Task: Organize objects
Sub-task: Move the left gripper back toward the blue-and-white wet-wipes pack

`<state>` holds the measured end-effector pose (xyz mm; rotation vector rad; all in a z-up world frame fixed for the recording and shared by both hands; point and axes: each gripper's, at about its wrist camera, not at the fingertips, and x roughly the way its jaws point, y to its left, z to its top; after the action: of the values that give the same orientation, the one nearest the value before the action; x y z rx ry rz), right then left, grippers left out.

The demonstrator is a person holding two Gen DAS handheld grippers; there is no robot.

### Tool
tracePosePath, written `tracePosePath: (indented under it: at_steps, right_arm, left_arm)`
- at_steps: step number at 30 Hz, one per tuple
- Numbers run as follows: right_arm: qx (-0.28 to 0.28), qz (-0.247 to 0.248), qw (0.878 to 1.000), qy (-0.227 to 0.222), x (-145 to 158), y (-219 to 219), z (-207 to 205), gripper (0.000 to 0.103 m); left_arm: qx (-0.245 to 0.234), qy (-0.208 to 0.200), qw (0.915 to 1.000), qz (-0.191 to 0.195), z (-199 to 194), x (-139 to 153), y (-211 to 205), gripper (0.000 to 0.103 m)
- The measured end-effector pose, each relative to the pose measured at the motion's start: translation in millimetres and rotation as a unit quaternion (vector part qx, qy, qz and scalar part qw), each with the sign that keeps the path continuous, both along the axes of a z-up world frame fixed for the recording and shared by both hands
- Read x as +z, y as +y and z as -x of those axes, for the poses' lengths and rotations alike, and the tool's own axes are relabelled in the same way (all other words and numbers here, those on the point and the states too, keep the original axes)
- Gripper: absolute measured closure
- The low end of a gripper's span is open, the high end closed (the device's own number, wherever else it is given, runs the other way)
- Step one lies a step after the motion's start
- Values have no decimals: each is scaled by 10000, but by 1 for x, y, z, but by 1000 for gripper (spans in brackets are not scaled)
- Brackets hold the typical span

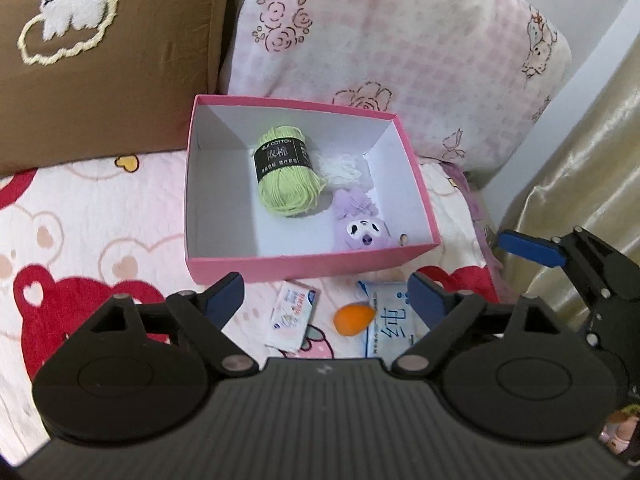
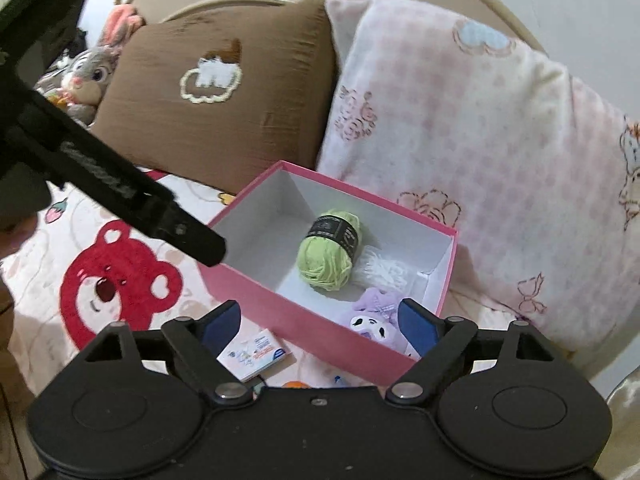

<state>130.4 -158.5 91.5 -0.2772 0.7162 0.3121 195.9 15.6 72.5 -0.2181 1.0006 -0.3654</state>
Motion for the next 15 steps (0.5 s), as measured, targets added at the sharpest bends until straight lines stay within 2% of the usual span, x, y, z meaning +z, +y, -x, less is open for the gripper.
tracePosePath:
  at_steps: [4,15]
  right_arm:
    - [359,54,9993,-20,11,2,21,12]
    - [788,209,9966,-91,32,-10,65,11]
  left_arm:
    - [-167,222,9992,302,8,1,-1,8]
    - [-238,260,9988,345,49,1,2,2]
